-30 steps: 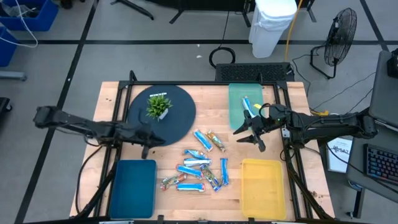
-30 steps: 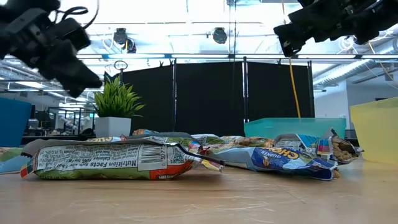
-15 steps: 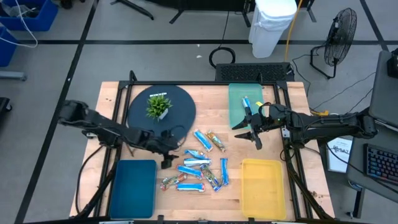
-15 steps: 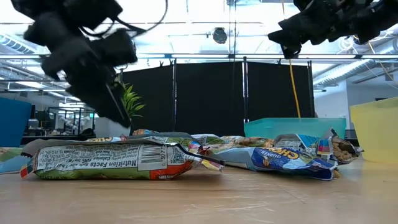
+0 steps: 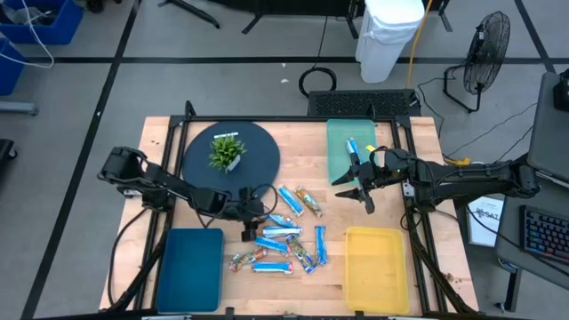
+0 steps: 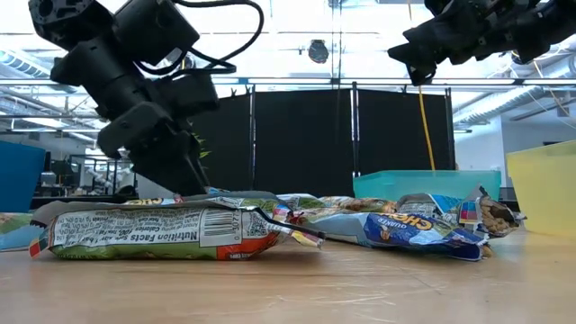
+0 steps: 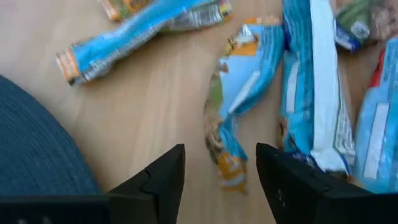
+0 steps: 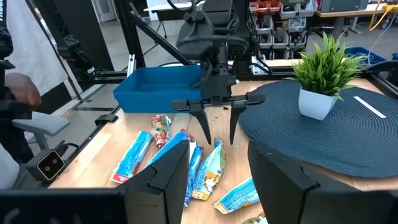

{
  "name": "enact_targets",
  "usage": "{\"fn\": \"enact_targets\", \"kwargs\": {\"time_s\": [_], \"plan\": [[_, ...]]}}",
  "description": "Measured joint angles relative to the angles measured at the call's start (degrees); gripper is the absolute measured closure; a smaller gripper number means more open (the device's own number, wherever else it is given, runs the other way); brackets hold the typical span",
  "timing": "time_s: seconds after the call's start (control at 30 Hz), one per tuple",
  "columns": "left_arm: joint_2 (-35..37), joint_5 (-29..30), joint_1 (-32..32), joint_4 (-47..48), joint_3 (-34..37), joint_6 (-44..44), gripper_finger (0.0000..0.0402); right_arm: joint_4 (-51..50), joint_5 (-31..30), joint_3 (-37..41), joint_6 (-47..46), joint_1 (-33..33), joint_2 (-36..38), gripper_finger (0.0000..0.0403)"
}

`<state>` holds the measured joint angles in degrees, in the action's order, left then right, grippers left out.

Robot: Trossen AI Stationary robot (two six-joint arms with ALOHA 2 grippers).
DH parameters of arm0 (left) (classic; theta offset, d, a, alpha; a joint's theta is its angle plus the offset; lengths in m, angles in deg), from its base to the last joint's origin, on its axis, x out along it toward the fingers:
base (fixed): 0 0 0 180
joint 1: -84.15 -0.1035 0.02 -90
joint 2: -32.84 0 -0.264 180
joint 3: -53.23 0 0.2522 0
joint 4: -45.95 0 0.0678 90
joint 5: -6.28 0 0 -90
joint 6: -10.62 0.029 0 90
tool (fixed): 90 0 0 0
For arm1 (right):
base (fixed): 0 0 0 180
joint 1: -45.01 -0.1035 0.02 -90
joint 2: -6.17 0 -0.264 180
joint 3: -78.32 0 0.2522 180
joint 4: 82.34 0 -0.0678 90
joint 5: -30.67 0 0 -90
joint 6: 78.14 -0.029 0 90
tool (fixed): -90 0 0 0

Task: Pick and place Granola Bars by type
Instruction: Put the yellow granola bar into the green bin

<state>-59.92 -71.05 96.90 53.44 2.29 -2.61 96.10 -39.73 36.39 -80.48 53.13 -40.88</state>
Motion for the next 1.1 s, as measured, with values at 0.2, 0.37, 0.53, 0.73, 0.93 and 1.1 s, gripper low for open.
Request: {"fn": "enact_targets", "kwargs": {"time_s": [0.2,0.37,0.53,0.73,0.93,1.1], "plan": [[0.03,2.15,-0.68,0.41,-0.01,0.09,0.0236,0.00,0.00,0.00,-0.43,0.00,0.00,0.0248],[0.03,-0.23,-1.50,-0.04,0.01,0.65,0.0335,-0.02,0.00,0.00,-0.44,0.00,0.00,0.0248],[0.03,0.17,-2.01,-1.69,0.01,1.61,0.0388,-0.02,0.00,0.00,-0.45,0.00,0.00,0.0248],[4.94,3.63,0.05,-4.18,0.07,7.38,0.0396,-0.02,-0.02,0.00,-1.50,0.00,0.00,0.0248],[15.56,7.37,2.47,-4.59,0.03,16.81,0.0397,0.15,-0.09,0.00,-1.65,0.00,0.00,0.0248],[21.77,7.41,2.13,-4.88,0.03,22.02,0.0397,8.82,-0.10,1.42,-2.17,-0.13,-1.37,0.0248]]}}
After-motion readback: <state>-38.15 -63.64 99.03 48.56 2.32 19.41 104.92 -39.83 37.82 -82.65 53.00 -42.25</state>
